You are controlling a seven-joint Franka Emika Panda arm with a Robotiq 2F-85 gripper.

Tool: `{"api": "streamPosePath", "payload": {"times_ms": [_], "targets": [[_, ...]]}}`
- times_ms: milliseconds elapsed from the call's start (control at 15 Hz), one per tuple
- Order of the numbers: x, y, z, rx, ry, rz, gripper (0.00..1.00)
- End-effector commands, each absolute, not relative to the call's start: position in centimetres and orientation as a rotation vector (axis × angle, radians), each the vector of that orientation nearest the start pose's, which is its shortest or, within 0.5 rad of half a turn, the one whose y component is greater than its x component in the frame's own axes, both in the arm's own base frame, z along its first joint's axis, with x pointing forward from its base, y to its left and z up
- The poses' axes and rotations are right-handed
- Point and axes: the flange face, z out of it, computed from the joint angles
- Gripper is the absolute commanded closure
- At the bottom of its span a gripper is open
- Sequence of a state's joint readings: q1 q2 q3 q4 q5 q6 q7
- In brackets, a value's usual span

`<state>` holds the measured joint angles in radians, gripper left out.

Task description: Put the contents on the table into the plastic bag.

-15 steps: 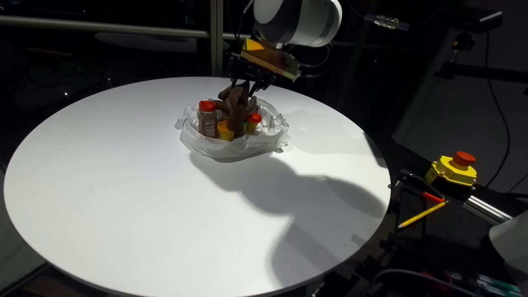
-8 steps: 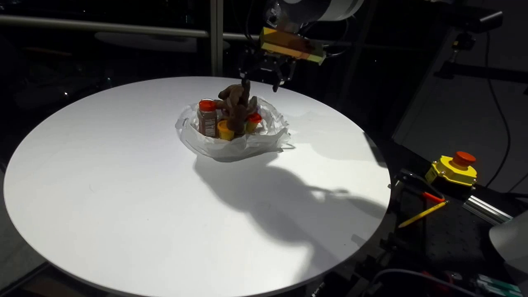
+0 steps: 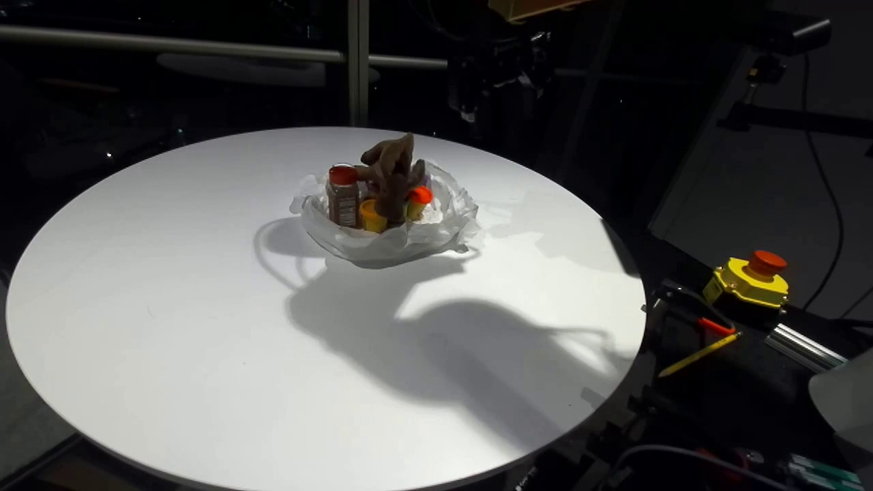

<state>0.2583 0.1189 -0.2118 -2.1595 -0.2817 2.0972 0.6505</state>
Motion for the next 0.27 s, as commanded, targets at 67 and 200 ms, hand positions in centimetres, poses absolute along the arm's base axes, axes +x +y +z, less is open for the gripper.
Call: {"api": "streamPosePath", "payload": {"times_ms": [67,200], "targets": [[52.3,2.7,36.2,-3.41,0.669,0.191,0.0],[51.7,3.2,37.7,-3.418,0.64,0.185,0.0]]}}
